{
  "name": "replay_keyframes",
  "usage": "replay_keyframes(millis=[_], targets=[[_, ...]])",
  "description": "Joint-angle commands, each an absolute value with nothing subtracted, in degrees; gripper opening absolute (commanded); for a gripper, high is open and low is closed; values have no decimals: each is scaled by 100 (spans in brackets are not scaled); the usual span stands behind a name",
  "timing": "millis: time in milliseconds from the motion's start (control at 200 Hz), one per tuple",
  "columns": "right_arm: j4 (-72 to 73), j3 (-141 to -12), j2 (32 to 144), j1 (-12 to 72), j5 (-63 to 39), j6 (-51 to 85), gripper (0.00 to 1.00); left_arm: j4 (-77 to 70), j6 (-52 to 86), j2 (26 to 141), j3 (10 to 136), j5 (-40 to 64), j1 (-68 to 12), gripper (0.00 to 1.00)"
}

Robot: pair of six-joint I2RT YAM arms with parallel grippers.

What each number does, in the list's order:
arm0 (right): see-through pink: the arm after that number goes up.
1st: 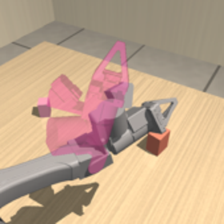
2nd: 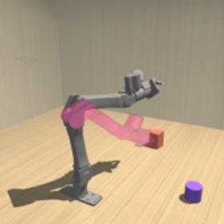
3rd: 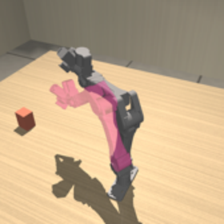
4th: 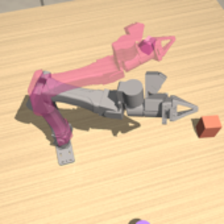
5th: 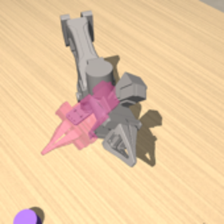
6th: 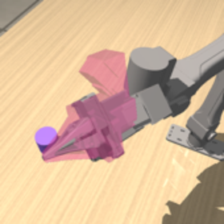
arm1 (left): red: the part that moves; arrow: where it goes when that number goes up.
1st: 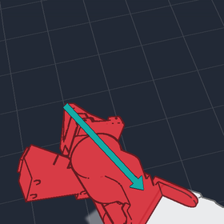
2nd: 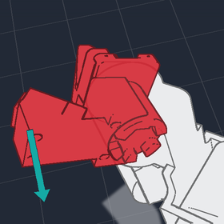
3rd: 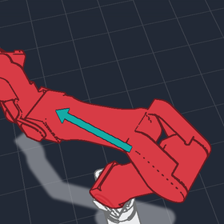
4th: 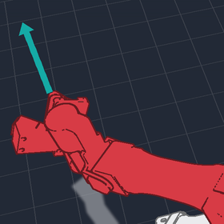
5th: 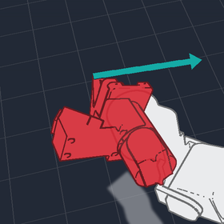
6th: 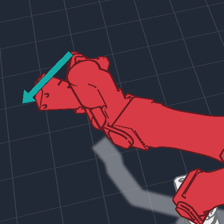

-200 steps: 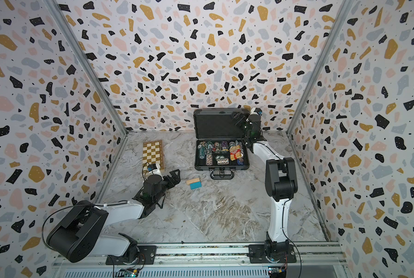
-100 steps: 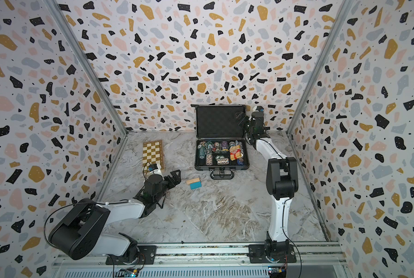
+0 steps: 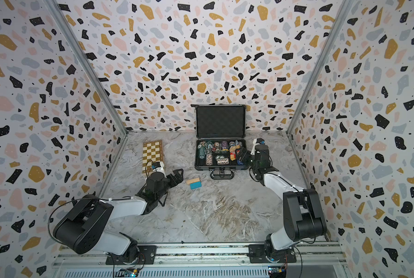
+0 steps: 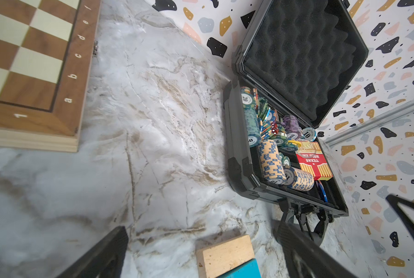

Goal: Open the poker set cases
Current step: Open the case lid on the poker set case, then reset both arms

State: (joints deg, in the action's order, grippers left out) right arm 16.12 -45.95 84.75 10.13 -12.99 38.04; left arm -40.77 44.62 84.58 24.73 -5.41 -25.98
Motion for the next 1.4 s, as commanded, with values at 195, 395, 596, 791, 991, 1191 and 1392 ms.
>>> replay_keyframes(millis=[195, 395, 596, 791, 991, 1191, 1392], targets=[[-182, -3715, 6802, 960, 520, 2249, 98, -4101, 4504, 8668, 2785, -55, -2593, 99], [232, -2864, 5579, 926, 2875, 1870, 99, -4105, 4515, 8693, 2777, -35, -2593, 99], [2457, -1805, 5836, 914, 3074, 852, 94, -4131, 4561, 8727, 2778, -18, -2593, 99], [4286, -1375, 6925, 921, 3341, 966, 96, -4134, 4526, 8667, 2760, -74, -2600, 99], [4024, -1901, 7491, 853, 3202, 499, 99, -4114, 4499, 8679, 2768, -116, -2593, 99], [5265, -1603, 8163, 448, 2272, 356, 95, -4123, 4524, 8787, 2847, -53, -2593, 99], [6321, -1533, 8848, 26, 1697, 473, 100, -4075, 4485, 8700, 2852, -92, -2597, 99]])
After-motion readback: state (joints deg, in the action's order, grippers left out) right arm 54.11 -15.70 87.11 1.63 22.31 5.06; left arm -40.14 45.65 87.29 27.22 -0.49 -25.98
